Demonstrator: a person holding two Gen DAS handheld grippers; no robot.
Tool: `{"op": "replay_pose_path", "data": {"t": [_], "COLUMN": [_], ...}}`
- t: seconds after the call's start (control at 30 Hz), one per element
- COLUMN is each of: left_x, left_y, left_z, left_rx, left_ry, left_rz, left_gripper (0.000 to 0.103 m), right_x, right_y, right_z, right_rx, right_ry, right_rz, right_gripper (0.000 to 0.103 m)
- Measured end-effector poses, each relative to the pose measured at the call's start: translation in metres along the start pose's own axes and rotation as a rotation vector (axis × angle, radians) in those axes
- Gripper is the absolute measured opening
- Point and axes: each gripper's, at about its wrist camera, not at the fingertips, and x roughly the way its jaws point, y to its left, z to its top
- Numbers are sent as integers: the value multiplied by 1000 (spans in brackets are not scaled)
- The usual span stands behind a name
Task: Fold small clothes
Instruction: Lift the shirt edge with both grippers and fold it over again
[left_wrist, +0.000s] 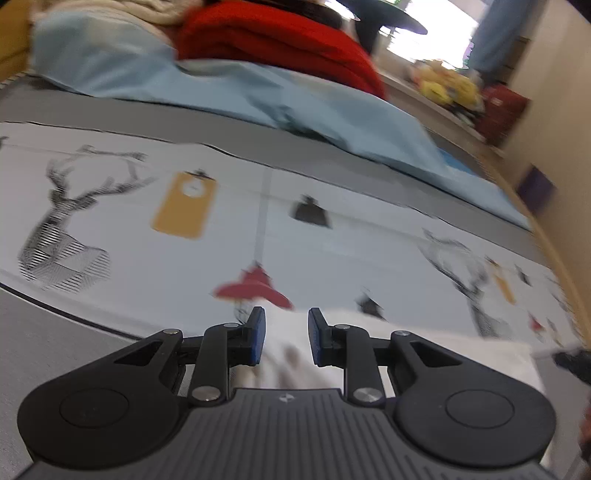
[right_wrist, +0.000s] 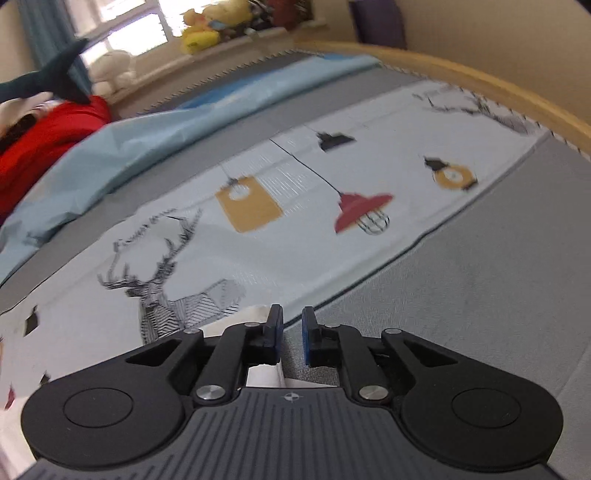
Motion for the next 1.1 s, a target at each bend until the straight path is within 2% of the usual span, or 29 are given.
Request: {"op": "replay_pose_path", "data": {"t": [0.07, 0.13, 0.2, 0.27, 0.3, 0.33, 0.4, 0.47, 0.5, 0.53, 0.6, 0.63, 0.7, 0.77, 0.83, 0.87, 0.9, 1.0, 1.1], "left_x": [-5, -10, -11, -1, 6, 9, 1, -6, -9, -12, -14, -13, -3, 8, 17, 17, 18, 17, 13], "left_y": [-4, -7, -8, -7, -5, -3, -6, -6, -5, -3, 0, 3, 10, 19, 24, 23, 21, 18, 23], "left_z": [-6, -16, -30, -51, -64, -74, -80, -78, -75, -74, -69, -67, -65, -67, -69, -69, -68, -68, -66], "left_rx": [55, 107, 156, 225, 263, 296, 351, 338, 321, 301, 244, 214, 140, 73, 43, 48, 56, 77, 46], "left_ry": [54, 116, 204, 350, 430, 476, 461, 463, 454, 444, 419, 411, 421, 448, 456, 440, 430, 421, 409], "left_rz": [-61, -119, -162, -116, -73, -55, -56, -40, -34, -33, -14, 2, 35, 28, 26, 16, -3, -11, -33], "left_gripper": [26, 26, 28, 28, 23, 19, 20, 20, 25, 31, 65, 70, 72, 69, 66, 57, 33, 19, 15], "right_x": [-11, -15, -18, -17, -15, -13, -18, -23, -25, -27, -28, -25, -15, -14, -13, -11, -9, -6, -5], "right_y": [1, 2, 0, -5, -9, -16, -29, -37, -40, -43, -47, -49, -51, -50, -46, -44, -43, -31, -25], "right_z": [-5, -13, -27, -44, -53, -62, -63, -61, -60, -59, -59, -60, -65, -65, -63, -62, -60, -56, -45], "right_rx": [-63, -126, -188, -257, -283, -295, -243, -195, -174, -156, -125, -107, -71, -63, -56, -42, -28, -69, -51], "right_ry": [48, 134, 220, 301, 346, 386, 384, 386, 385, 380, 373, 376, 401, 397, 370, 363, 365, 331, 253], "right_rz": [83, 166, 202, 161, 125, 95, 98, 72, 70, 71, 70, 62, 66, 72, 87, 119, 142, 128, 121], "right_gripper": [11, 12, 20, 23, 24, 28, 44, 50, 50, 50, 53, 55, 64, 69, 58, 36, 18, 10, 8]}}
